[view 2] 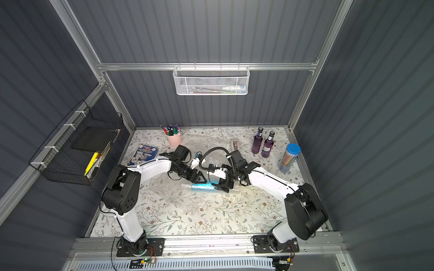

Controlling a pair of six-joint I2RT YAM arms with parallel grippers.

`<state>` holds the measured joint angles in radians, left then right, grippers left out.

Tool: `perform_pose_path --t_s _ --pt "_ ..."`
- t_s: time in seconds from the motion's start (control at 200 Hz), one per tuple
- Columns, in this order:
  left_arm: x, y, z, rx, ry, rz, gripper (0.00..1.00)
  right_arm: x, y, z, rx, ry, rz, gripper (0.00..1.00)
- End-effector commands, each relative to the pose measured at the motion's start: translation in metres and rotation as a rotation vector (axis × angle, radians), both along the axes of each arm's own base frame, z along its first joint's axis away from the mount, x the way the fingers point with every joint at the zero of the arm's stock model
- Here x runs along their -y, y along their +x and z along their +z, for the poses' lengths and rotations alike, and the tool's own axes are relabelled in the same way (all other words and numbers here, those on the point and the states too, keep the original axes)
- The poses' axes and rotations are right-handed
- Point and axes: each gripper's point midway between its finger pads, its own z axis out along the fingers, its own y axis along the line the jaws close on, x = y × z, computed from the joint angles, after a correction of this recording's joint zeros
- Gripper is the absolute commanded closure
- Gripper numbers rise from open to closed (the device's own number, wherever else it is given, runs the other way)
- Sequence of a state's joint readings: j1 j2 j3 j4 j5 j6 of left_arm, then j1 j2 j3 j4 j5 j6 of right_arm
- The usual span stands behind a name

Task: Wrap wine bottles in bubble wrap
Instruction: Wrap the bubble wrap at the center of the board.

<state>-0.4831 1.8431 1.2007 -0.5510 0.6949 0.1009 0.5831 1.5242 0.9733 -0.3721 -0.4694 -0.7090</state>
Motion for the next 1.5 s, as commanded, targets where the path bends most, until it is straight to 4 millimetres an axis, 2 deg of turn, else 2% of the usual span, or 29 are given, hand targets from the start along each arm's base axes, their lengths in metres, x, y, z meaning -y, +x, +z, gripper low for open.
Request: perform_pose_path --t_s 0.0,0.12,0.265,0.45,0.695,0.75,0.836,0.931,1.041,1.181,1.276,1.421,1.491 --pt "0.0 -0.015 0.005 -0.073 -0.04 -0.044 0.25 -0.011 -0.013 -0.005 -0.077 0.027 0.11 0.12" --pt "0.002 -0.023 0.003 -0.114 -0.063 -0.066 0.24 -0.012 -0.012 -0.019 -0.118 -0.016 0.156 0.11" --pt "0.003 -0.027 0.007 -0.128 -0.085 -0.08 0.24 -0.014 -0.014 -0.026 -0.132 -0.053 0.21 0.1" --pt "0.001 -0.032 0.007 -0.141 -0.081 -0.085 0.24 -0.006 -0.029 -0.058 -0.125 -0.203 0.281 0.1" --pt "-0.003 -0.032 0.026 -0.098 -0.082 -0.071 0.21 -0.011 -0.037 -0.068 -0.095 -0.246 0.326 0.1" --pt "-0.008 -0.03 0.027 -0.071 -0.047 -0.058 0.21 -0.013 -0.041 -0.07 -0.083 -0.258 0.337 0.1" --pt "-0.021 -0.017 0.033 0.04 0.044 0.001 0.18 -0.013 -0.046 -0.075 -0.068 -0.283 0.351 0.11" --pt "-0.04 0.001 0.048 0.177 0.131 0.087 0.16 -0.013 -0.048 -0.079 -0.06 -0.303 0.358 0.12" --pt "-0.063 0.008 0.067 0.296 0.218 0.173 0.12 -0.013 -0.049 -0.083 -0.059 -0.325 0.352 0.15" --pt "-0.082 0.003 0.08 0.38 0.269 0.208 0.11 -0.009 -0.048 -0.084 -0.068 -0.369 0.309 0.2" --pt "-0.09 -0.004 0.088 0.446 0.272 0.196 0.1 -0.004 -0.055 -0.083 -0.11 -0.384 0.286 0.21" --pt "-0.099 -0.02 0.098 0.574 0.276 0.091 0.09 -0.001 -0.063 -0.083 -0.158 -0.391 0.25 0.23" --pt "-0.105 -0.03 0.103 0.666 0.271 0.026 0.09 -0.001 -0.061 -0.082 -0.165 -0.404 0.239 0.26"
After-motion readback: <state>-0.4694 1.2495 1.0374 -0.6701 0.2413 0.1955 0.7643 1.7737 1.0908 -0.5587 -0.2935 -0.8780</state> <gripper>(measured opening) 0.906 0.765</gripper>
